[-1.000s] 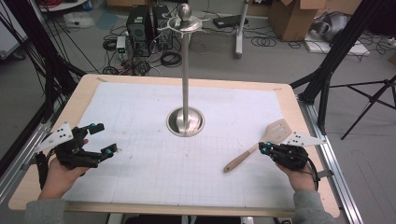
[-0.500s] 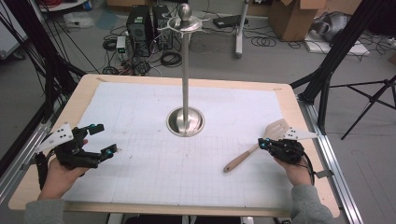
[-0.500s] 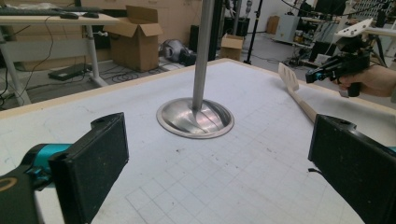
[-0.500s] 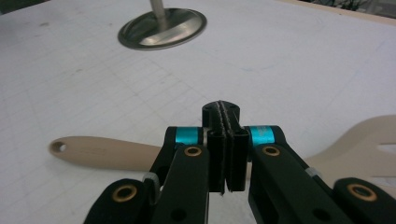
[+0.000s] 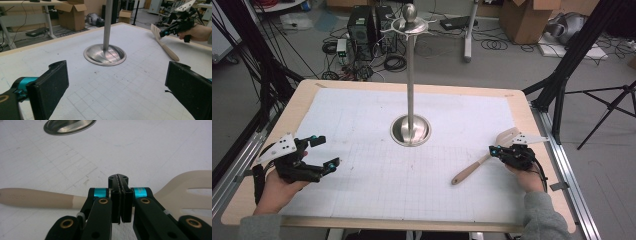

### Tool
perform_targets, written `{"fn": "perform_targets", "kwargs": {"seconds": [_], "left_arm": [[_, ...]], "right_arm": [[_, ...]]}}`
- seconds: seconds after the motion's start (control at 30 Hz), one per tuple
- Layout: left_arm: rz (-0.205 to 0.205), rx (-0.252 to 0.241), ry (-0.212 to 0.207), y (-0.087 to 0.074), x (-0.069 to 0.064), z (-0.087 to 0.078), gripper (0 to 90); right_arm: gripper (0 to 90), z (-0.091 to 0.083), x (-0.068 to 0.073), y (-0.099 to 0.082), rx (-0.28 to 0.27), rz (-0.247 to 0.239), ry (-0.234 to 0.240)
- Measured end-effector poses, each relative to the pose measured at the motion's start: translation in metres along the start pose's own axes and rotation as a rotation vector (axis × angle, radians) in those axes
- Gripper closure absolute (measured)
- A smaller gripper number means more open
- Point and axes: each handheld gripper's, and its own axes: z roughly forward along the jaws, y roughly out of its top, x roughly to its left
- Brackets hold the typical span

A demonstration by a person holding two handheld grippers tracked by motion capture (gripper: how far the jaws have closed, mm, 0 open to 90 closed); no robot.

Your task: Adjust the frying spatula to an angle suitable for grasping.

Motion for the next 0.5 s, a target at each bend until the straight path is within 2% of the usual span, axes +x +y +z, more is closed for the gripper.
{"fn": "perform_targets", "kwargs": {"seconds": [0.17, 0.4, 0.5], "left_arm": [[-0.001, 0.003, 0.001, -0.001, 0.0, -0.001, 5.4], [-0.014, -0.019, 0.0, -0.001, 0.001, -0.004, 5.4], [-0.015, -0.013, 0.0, -0.002, 0.001, -0.004, 5.5]], "right_arm": [[89.4, 0.005, -0.002, 0.002, 0.015, 0.003, 0.001], [89.5, 0.012, -0.006, 0.003, 0.023, -0.01, 0.001], [89.6, 0.016, -0.007, 0.0, 0.052, -0.029, 0.015]]}}
